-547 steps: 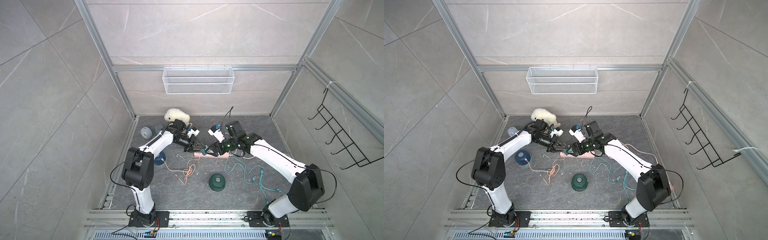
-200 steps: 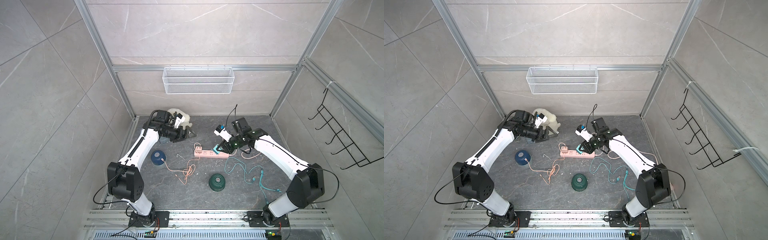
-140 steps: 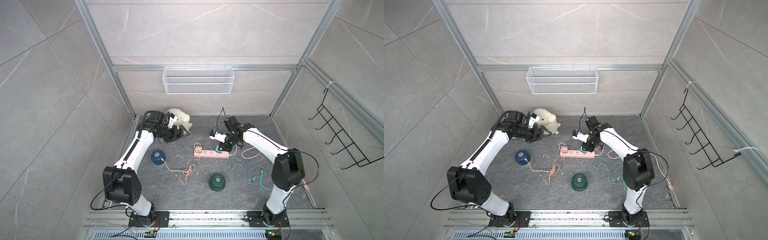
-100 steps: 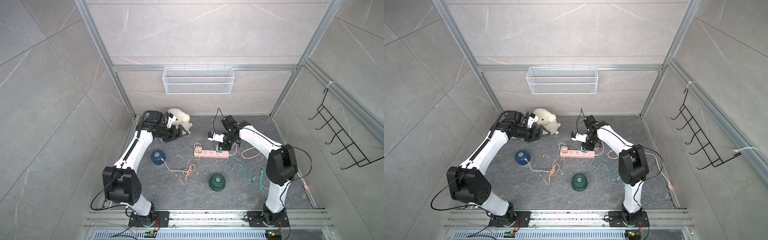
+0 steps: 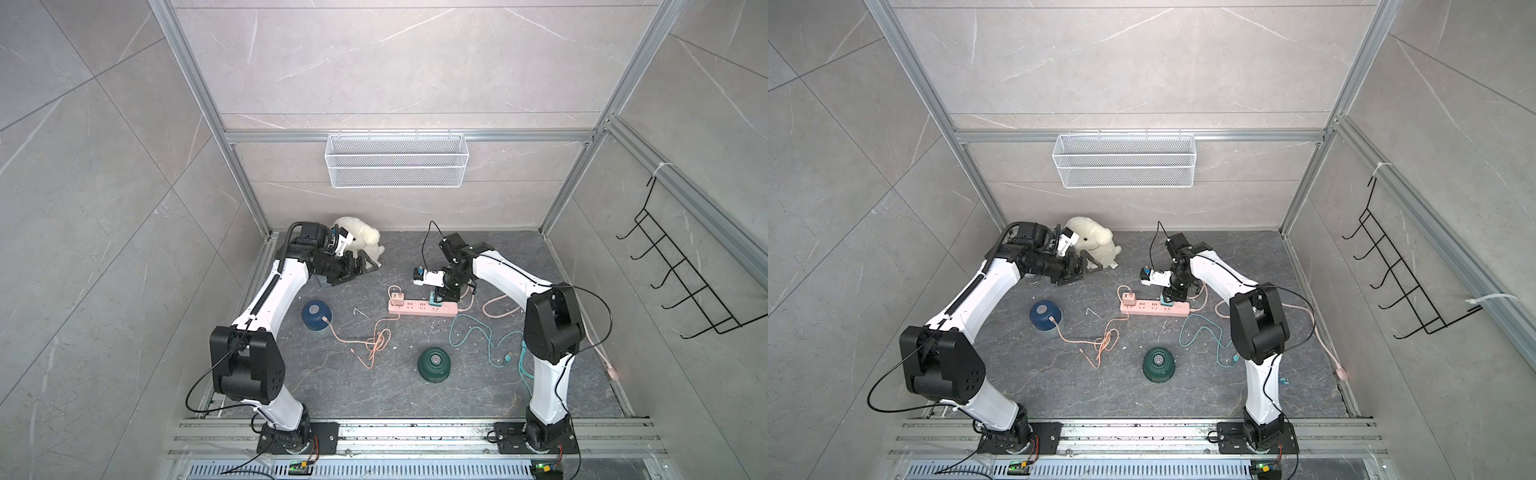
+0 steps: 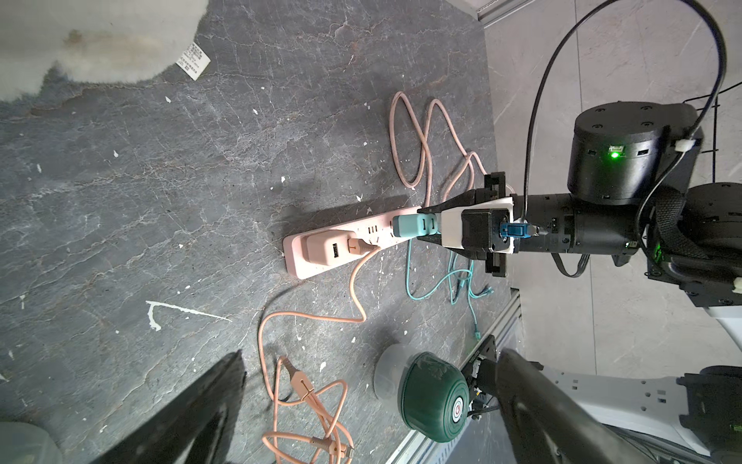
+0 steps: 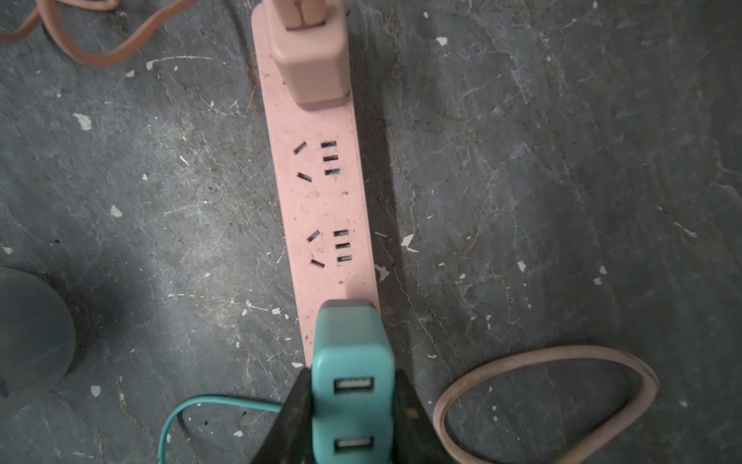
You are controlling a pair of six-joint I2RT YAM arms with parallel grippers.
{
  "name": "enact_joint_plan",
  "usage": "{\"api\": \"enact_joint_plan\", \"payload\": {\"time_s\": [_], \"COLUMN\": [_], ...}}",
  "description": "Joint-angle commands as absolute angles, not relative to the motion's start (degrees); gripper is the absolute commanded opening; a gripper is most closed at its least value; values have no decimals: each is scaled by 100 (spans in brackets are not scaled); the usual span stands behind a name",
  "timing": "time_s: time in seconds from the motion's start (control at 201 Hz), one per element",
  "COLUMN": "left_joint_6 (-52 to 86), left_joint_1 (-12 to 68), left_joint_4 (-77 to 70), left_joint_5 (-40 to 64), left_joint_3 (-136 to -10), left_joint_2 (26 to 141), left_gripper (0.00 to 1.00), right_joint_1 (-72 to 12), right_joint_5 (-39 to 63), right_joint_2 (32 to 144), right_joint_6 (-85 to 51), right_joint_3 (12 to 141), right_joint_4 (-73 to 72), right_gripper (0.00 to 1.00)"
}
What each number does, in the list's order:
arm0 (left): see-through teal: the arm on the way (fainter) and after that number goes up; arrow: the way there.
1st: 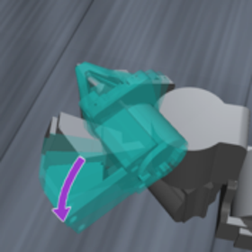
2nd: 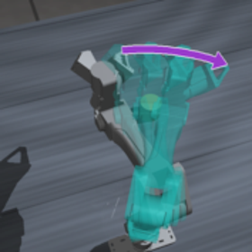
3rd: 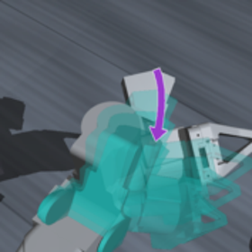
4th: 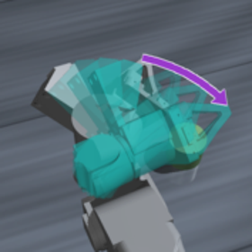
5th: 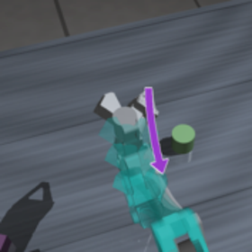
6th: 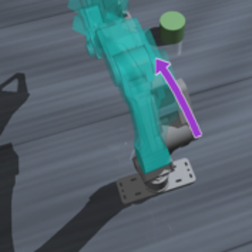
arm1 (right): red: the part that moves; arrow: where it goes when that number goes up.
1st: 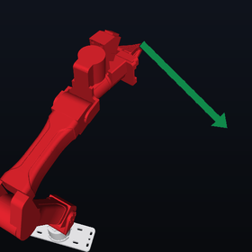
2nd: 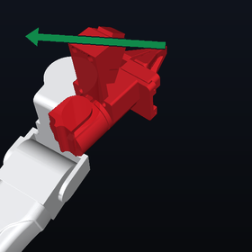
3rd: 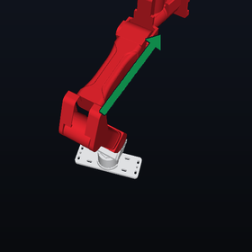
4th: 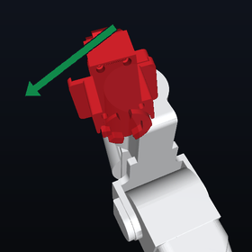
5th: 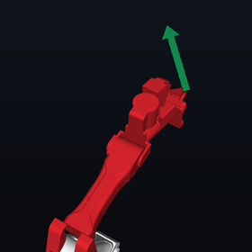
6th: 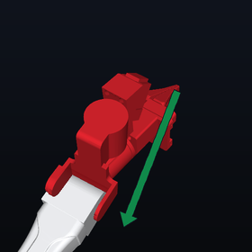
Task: Charge the cordless meat grinders
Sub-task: Insert the plug into the socket.
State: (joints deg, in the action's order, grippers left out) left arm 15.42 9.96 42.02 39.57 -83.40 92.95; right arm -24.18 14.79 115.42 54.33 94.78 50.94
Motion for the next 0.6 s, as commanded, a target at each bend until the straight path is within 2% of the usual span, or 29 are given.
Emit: {"api": "enact_joint_plan", "payload": {"time_s": [0.0,0.194,0.414,0.593], "left_joint_6": [1547,1555,1507,1516], "left_joint_1": [965,966,959,963], "left_joint_4": [4149,4149,4194,4202], "left_joint_5": [4131,4110,4125,4135], "left_joint_3": [-8376,-8356,-8368,-8354], "left_joint_2": [9315,9303,9310,9304], "left_gripper": [99,98,98,98], "right_joint_1": [-2383,-2297,-2213,-2215], "right_joint_5": [1686,1481,774,524], "right_joint_2": [11750,11852,11991,12537], "right_joint_6": [5613,5814,6401,6442], "right_joint_3": [9387,9330,8963,9023], "right_joint_4": [4976,5057,4563,4688], "right_gripper": [16,17,18,18]}}
